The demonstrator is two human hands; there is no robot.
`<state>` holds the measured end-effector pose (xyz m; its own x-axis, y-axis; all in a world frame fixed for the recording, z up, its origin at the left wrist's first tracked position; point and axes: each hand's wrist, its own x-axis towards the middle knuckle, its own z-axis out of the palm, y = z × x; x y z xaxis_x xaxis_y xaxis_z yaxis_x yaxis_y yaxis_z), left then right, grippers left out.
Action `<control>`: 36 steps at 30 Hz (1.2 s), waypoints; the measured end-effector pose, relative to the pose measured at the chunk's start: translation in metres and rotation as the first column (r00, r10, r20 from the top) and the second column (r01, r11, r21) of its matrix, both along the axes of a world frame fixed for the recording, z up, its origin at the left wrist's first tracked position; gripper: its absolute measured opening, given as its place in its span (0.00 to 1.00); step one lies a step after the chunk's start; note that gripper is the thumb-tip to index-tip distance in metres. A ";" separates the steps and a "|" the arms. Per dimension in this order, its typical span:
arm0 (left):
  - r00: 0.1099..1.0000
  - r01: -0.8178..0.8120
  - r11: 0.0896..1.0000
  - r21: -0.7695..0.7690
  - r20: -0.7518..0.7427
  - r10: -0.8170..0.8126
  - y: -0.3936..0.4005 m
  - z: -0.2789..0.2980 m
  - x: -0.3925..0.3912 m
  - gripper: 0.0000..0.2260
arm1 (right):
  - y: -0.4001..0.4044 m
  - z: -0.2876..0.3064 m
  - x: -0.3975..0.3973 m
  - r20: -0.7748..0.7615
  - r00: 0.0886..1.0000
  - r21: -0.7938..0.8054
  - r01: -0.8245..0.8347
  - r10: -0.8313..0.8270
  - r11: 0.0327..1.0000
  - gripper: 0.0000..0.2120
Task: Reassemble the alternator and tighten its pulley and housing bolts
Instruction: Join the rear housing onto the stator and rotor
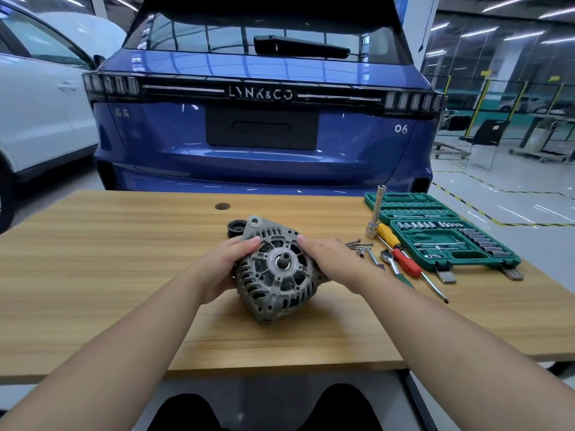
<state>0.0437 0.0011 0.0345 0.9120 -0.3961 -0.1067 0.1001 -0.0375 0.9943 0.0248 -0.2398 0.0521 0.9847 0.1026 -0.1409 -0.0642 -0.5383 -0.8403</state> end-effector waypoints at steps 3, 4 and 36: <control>0.988 -0.152 0.984 -0.093 -0.052 0.148 -0.014 -0.008 -0.018 0.25 | -0.001 0.000 -0.007 0.022 1.000 -0.003 0.014 -0.014 1.000 0.28; 0.975 -0.206 0.968 -0.142 -0.112 0.192 -0.020 -0.012 -0.027 0.24 | 0.000 -0.001 -0.009 0.025 0.999 0.004 0.034 -0.034 0.999 0.29; 0.984 0.178 0.983 0.055 0.021 -0.179 -0.020 0.020 0.022 0.32 | -0.012 0.050 0.004 0.468 0.882 -0.163 0.141 -0.049 0.977 0.45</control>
